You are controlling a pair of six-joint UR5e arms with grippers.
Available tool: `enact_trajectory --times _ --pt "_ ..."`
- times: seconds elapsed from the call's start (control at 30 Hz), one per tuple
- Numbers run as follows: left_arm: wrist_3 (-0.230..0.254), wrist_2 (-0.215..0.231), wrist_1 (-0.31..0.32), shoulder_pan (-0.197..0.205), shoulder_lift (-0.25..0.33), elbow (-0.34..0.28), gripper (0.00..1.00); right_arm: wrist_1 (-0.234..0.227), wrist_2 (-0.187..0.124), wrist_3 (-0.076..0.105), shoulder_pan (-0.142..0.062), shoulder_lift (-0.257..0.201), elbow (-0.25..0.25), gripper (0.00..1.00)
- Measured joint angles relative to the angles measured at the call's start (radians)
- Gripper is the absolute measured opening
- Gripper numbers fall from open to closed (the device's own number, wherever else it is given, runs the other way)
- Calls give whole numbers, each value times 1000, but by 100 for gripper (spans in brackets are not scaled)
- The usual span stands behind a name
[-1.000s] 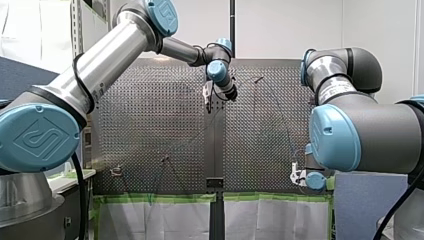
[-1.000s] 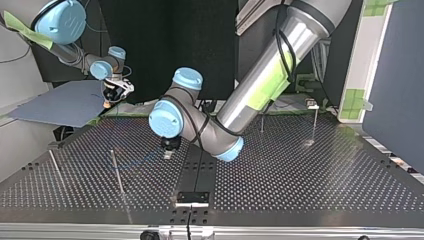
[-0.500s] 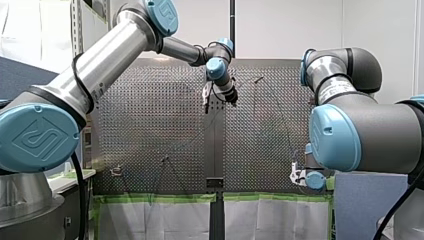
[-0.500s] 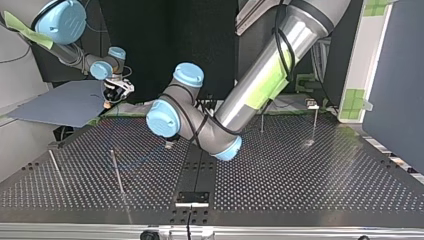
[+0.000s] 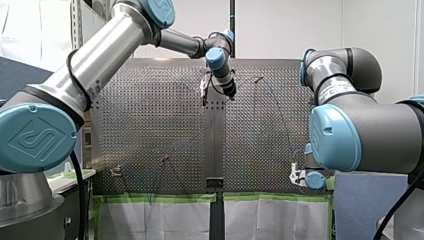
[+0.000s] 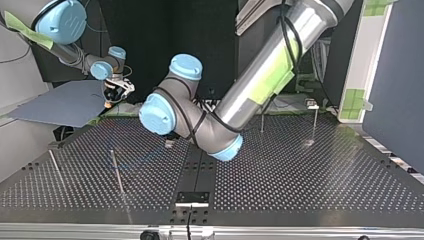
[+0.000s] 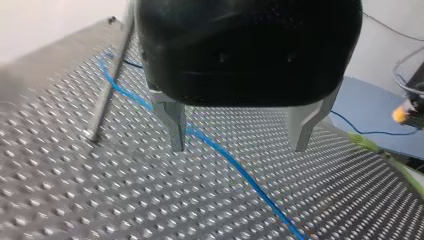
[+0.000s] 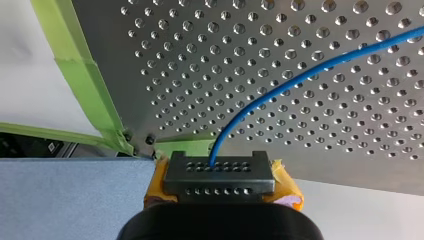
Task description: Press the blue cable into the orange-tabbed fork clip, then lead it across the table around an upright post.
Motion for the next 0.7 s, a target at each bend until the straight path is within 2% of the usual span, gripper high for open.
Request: enact_trajectory --times 0.4,0.7 --pt "7 9 -9 -41 93 -2 100 6 1 -1 5 0 0 2" --pt "85 44 7 -50 112 -1 100 5 2 2 7 0 0 2"
